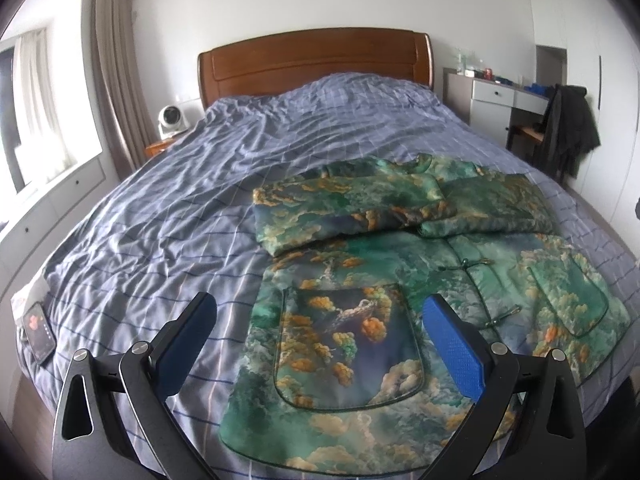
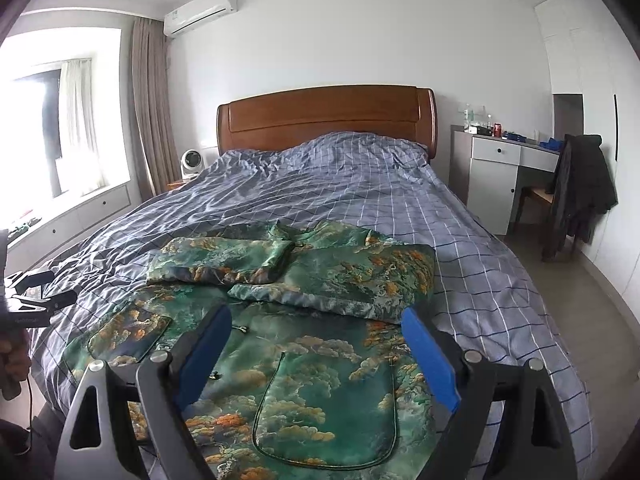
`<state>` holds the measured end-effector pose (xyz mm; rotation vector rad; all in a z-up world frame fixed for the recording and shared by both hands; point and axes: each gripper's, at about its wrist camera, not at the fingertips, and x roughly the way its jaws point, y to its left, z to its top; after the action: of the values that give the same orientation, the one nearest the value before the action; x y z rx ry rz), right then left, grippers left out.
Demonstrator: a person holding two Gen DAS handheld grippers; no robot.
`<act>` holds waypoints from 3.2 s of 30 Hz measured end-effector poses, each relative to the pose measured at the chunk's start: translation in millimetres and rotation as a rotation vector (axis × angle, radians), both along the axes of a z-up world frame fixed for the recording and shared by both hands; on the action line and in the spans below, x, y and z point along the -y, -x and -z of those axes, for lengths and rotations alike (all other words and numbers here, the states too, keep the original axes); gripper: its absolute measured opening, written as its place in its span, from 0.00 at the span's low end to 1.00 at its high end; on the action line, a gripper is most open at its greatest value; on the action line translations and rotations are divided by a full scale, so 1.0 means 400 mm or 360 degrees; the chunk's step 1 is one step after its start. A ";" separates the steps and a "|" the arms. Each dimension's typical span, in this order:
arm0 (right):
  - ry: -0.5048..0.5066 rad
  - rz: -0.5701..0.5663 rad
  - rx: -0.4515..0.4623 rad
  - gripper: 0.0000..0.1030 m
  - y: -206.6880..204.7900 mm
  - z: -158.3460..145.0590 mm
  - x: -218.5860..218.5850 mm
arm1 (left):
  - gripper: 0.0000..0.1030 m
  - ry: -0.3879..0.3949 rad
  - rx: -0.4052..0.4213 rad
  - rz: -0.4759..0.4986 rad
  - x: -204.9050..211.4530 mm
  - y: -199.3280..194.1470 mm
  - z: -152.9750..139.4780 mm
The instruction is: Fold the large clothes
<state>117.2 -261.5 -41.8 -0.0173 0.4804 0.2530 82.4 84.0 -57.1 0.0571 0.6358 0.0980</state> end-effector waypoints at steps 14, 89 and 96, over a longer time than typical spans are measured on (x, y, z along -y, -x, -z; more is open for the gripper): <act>-0.0120 0.0158 -0.0089 0.86 -0.017 0.007 0.069 | 0.99 0.0046 -0.0036 -0.0085 -0.038 0.004 0.015; -0.0178 0.0271 -0.0914 0.86 -0.036 0.233 0.329 | 0.99 0.0611 -0.0814 0.0203 -0.182 -0.093 0.297; -0.0217 0.0275 -0.0926 0.86 -0.035 0.234 0.342 | 0.99 0.0611 -0.0821 0.0200 -0.183 -0.098 0.304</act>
<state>131.4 -398.2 -135.4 0.2358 1.0365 0.1162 121.5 157.1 -178.8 -0.2567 1.1542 -0.1677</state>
